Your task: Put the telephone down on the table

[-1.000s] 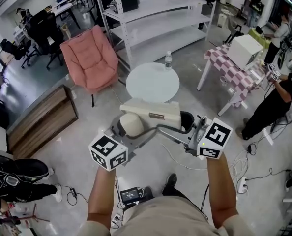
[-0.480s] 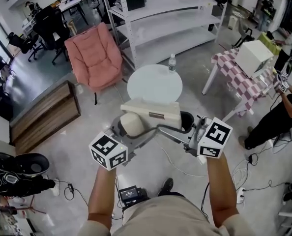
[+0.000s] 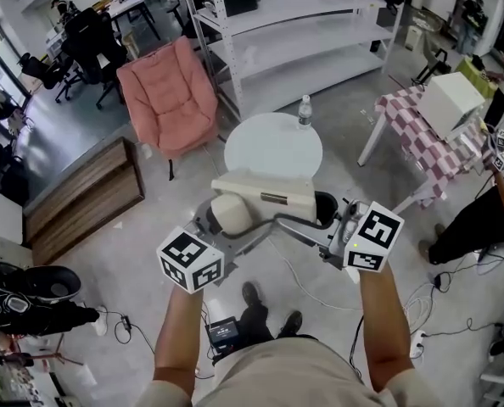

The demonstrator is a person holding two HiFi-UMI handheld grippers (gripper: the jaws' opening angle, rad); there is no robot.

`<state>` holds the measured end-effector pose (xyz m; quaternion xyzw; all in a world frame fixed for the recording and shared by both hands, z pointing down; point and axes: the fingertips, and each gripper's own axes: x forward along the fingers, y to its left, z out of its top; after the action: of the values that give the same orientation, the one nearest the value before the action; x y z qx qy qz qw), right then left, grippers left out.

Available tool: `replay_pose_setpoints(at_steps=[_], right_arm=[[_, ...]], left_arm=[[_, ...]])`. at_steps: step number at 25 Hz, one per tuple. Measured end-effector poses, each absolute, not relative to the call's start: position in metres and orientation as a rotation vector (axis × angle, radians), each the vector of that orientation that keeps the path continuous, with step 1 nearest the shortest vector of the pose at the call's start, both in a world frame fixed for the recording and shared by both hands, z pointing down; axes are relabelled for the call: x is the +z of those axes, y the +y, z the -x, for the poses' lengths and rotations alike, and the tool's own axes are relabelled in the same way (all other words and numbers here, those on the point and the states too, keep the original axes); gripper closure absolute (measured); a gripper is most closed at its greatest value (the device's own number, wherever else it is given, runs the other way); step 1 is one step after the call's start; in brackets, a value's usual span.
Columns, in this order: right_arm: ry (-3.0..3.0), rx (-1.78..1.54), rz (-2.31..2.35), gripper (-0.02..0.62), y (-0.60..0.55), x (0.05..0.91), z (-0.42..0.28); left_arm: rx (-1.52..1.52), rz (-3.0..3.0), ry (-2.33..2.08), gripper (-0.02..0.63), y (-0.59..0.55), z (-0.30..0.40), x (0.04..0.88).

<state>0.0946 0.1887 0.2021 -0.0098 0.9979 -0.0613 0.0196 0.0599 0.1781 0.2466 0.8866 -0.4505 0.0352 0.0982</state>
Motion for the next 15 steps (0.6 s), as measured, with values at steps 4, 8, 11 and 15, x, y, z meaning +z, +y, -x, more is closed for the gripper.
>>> replay_pose_setpoints(at_steps=[4, 8, 11, 15], right_arm=[[3.1, -0.204, 0.059, 0.391, 0.167, 0.209, -0.08], [3.103, -0.217, 0.099, 0.391, 0.143, 0.211, -0.06], [3.104, -0.219, 0.121, 0.39, 0.126, 0.211, -0.042], [3.099, -0.229, 0.153, 0.39, 0.1, 0.212, -0.016]], left_arm=[[0.111, -2.626, -1.302, 0.224, 0.156, -0.046, 0.253], [0.119, -2.64, -1.263, 0.224, 0.131, -0.026, 0.256], [0.113, -2.643, -1.24, 0.224, 0.114, -0.009, 0.257], [0.124, -2.654, -1.212, 0.224, 0.088, 0.017, 0.257]])
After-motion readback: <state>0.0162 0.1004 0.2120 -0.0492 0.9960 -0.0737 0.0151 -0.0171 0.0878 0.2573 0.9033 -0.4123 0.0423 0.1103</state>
